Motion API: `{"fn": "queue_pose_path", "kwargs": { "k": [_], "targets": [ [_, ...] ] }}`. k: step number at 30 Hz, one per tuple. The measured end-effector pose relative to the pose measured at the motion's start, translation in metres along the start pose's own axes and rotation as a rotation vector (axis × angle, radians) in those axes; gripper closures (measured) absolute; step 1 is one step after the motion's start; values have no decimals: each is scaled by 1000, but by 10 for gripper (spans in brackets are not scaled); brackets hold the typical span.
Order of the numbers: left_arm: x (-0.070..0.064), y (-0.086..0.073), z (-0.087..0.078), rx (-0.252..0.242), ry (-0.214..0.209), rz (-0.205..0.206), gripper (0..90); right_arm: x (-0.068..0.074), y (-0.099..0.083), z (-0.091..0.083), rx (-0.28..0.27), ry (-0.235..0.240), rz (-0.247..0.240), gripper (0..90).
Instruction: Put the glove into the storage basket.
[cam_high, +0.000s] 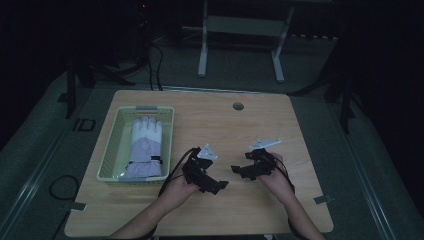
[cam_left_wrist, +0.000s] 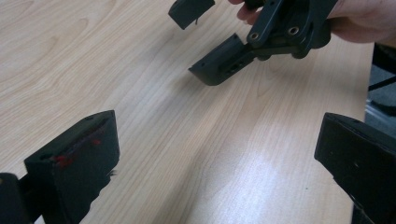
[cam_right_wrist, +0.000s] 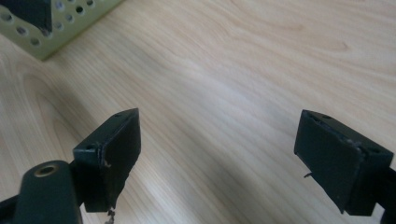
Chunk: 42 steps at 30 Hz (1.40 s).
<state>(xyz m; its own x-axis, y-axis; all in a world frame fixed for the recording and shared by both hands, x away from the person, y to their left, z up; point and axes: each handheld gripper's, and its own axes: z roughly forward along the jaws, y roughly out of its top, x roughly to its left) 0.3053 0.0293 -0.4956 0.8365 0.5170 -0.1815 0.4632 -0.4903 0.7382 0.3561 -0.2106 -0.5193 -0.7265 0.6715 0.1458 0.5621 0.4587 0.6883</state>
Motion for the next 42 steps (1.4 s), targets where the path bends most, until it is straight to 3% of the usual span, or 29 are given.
{"fn": "queue_pose_path", "kwargs": {
  "k": [2,5,9,14,22,27,37,42],
  "targets": [
    [-1,-3,5,-3,-16,-13,3,-3,-7,-2,-7,5,-7,146],
    [-5,-8,13,5,-22,-1,3,-6,-18,-7,-27,13,-2,151],
    [-9,-14,21,30,1,31,3,-10,-30,-12,-36,14,-14,151],
    [-10,-21,24,11,-7,12,3,-12,-45,-20,-47,4,-36,149],
    [-19,-33,26,-14,-25,13,3,-14,-67,-29,-67,-2,-19,149],
    [-23,-42,26,-29,-46,19,3,-11,-73,-34,-117,-13,-16,145],
    [-25,-59,23,-98,-65,41,3,-12,-79,-34,-119,-22,-27,145],
    [-26,-66,25,-92,-52,47,3,-14,-81,-36,-140,-41,-29,145]
  ]
}}
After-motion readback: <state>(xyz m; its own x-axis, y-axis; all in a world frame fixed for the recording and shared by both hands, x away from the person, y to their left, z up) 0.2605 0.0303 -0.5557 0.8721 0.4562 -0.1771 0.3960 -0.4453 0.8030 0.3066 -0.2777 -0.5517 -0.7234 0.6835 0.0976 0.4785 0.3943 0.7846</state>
